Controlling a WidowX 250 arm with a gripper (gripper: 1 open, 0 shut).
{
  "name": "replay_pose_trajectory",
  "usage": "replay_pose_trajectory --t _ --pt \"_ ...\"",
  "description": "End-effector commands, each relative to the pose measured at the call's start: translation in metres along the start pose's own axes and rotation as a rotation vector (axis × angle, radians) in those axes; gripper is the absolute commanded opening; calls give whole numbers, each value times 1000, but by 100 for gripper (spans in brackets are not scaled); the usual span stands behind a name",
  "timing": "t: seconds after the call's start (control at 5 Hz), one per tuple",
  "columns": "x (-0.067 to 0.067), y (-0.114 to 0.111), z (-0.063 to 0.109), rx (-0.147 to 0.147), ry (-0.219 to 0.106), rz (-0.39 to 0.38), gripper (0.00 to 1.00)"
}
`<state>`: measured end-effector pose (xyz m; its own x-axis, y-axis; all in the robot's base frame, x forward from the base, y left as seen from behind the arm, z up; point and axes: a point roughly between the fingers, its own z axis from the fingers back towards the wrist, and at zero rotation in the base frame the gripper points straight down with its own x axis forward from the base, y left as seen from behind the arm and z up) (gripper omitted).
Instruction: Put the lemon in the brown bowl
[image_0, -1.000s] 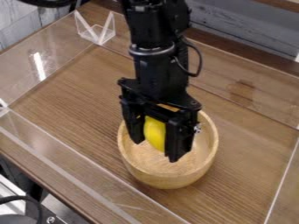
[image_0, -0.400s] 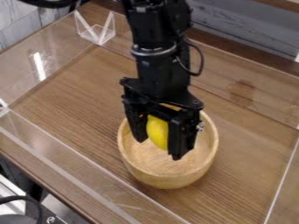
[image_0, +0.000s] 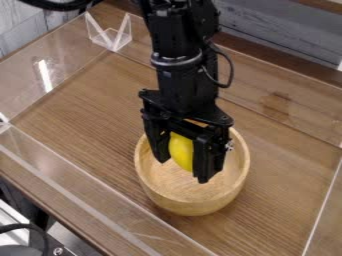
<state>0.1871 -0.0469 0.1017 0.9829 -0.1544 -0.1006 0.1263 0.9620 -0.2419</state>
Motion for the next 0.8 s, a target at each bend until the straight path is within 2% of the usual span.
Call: replay_pose_trajectory --t 0.0,0.6 --pt "4 -3 5 0 -27 -26 0" --pt "2 -2 5 1 -24 -48 0"
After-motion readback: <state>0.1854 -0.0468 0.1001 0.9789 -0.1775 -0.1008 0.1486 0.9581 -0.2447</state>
